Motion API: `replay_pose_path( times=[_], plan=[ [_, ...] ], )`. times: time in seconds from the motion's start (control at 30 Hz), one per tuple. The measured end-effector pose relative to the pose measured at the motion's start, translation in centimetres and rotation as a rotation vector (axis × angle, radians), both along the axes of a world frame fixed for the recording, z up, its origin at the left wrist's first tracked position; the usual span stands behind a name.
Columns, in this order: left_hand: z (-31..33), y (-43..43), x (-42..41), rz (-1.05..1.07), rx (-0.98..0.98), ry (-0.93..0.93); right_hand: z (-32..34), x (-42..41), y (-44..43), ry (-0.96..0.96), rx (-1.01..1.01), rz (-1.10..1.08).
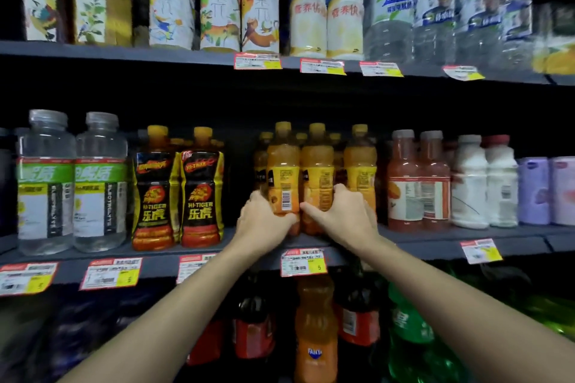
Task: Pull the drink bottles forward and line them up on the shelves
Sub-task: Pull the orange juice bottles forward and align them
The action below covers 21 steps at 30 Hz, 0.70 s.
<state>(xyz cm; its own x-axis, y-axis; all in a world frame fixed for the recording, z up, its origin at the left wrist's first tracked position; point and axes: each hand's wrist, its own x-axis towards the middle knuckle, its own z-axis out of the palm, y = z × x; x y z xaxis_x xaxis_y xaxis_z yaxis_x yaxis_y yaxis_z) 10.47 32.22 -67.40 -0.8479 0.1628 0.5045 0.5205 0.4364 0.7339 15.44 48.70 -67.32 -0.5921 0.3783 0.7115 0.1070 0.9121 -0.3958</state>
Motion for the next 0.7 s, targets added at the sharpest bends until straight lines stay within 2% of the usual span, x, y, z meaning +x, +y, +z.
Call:
replay_pose_path(
  times=[0.27,0.53,0.7],
  plan=[
    [-0.5,0.4,-0.4,0.061,0.021,0.011,-0.8,-1.2,1.3,0.083,0.056,0.144],
    [-1.1,0.2,-0.3,0.069,0.033,0.075,-1.5,-1.3,1.3,0.079,-0.078,0.267],
    [-1.1,-0.1,-0.1,0.106,-0.051,0.149,-0.8,-1.1,1.8,0.042,-0.205,0.34]
  ],
)
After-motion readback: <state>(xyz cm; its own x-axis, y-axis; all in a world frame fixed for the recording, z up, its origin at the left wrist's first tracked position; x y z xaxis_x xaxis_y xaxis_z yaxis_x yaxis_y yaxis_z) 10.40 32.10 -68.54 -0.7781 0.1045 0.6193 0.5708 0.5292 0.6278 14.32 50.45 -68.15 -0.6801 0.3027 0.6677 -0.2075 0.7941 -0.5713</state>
